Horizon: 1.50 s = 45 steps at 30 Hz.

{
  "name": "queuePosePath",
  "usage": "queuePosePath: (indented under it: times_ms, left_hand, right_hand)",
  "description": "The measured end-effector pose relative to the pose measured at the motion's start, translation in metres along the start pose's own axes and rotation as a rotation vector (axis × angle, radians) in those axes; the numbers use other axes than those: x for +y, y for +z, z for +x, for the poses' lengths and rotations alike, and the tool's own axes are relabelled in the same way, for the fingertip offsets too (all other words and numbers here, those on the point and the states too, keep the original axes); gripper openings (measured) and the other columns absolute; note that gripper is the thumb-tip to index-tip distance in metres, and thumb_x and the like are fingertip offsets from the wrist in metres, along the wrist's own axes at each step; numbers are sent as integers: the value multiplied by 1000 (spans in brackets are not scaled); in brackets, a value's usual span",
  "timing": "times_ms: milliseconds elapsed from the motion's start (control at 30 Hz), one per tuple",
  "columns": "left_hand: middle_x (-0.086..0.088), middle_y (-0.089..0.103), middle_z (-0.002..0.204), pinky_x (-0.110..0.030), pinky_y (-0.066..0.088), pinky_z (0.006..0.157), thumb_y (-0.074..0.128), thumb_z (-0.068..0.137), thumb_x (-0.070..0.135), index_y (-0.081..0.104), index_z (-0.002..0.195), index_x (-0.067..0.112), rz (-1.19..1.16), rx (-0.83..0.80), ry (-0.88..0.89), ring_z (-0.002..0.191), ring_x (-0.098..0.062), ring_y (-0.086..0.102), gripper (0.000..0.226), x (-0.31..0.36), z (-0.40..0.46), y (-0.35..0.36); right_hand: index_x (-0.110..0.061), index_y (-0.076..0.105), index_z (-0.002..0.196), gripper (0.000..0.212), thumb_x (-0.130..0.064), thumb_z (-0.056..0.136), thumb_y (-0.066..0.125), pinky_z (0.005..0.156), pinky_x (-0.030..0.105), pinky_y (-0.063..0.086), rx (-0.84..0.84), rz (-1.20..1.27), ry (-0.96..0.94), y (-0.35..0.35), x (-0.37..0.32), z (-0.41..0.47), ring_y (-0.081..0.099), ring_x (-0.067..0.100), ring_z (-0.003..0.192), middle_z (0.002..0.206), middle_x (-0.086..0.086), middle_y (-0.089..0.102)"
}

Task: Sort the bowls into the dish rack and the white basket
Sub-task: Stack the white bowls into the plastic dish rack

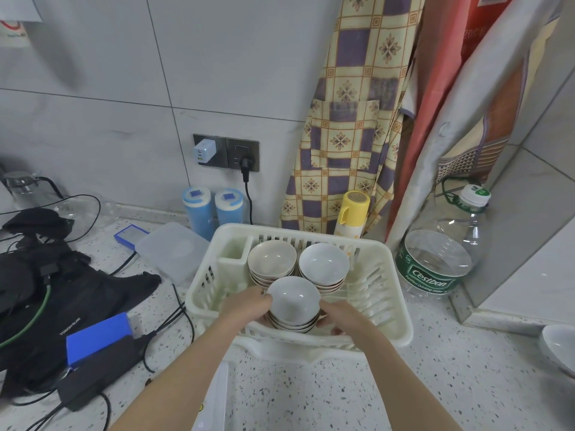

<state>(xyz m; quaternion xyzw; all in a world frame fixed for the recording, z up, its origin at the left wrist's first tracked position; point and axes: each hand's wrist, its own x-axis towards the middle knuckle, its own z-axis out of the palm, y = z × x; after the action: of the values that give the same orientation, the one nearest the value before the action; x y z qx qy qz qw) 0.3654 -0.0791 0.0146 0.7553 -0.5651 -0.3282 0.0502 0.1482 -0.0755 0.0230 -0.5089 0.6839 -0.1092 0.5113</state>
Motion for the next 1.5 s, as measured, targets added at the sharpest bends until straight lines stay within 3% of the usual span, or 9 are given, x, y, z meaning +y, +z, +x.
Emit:
queuePosePath:
  times_ms: [233,533,667,833,967,1067,1167,1300,1500]
  left_hand:
    - [2,68,100,-44,36,107,30,92,37,60,104,29,49,-16,-29,105,-24,59,34,-1,4,4]
    - [9,67,70,-32,46,79,32,90,41,57,87,26,-12,31,-15,74,-12,65,30,-2,4,4]
    - [7,71,76,-30,47,72,35,85,49,60,86,25,-58,92,-35,74,-15,66,34,3,-3,3]
    - [12,64,90,-31,41,68,41,81,69,50,98,29,-124,344,-29,84,-17,61,45,9,-23,6]
    - [14,63,87,-27,36,60,51,90,55,53,100,30,-286,555,80,80,-14,60,27,7,-31,9]
    - [13,65,83,-27,38,62,55,95,39,57,102,28,-480,662,135,83,-17,62,13,12,-43,12]
    - [9,70,79,-34,47,72,51,95,33,58,102,25,-713,716,288,81,-16,64,13,37,-67,31]
    - [6,65,69,-25,41,55,52,88,34,58,81,44,-1030,583,393,57,-11,51,14,102,-110,85]
    - [3,65,63,-18,34,42,50,100,14,61,84,30,-1058,220,379,44,-9,40,25,191,-154,196]
  right_hand:
    - [-15,62,121,45,-47,99,41,69,23,43,-45,-22,30,-3,0,-2,52,13,66,106,-5,73]
    - [-12,66,120,44,-44,98,44,90,30,49,-76,4,-30,-3,6,0,64,19,103,109,-3,72]
    - [-8,72,104,44,-42,93,48,73,27,48,44,-32,-67,0,6,1,61,11,71,92,-3,75]
    - [0,62,71,60,-55,88,43,58,28,42,405,-89,-154,6,11,-8,67,27,70,85,14,73]
    - [-10,70,75,43,-42,94,49,65,32,50,412,218,-378,2,19,-26,65,8,67,72,4,72]
    - [-32,74,80,27,-25,97,53,62,18,45,339,422,-504,-15,29,-47,57,2,63,66,-6,70]
    - [-30,72,94,23,-19,98,53,58,9,42,342,488,-575,-34,56,-70,55,-3,57,64,-6,68]
    - [-22,74,99,22,-17,99,52,48,15,38,417,594,-483,-67,118,-100,42,2,44,67,1,72]
    - [-20,74,94,25,-22,99,50,76,27,46,644,773,-173,-133,233,-139,52,2,61,67,1,72]
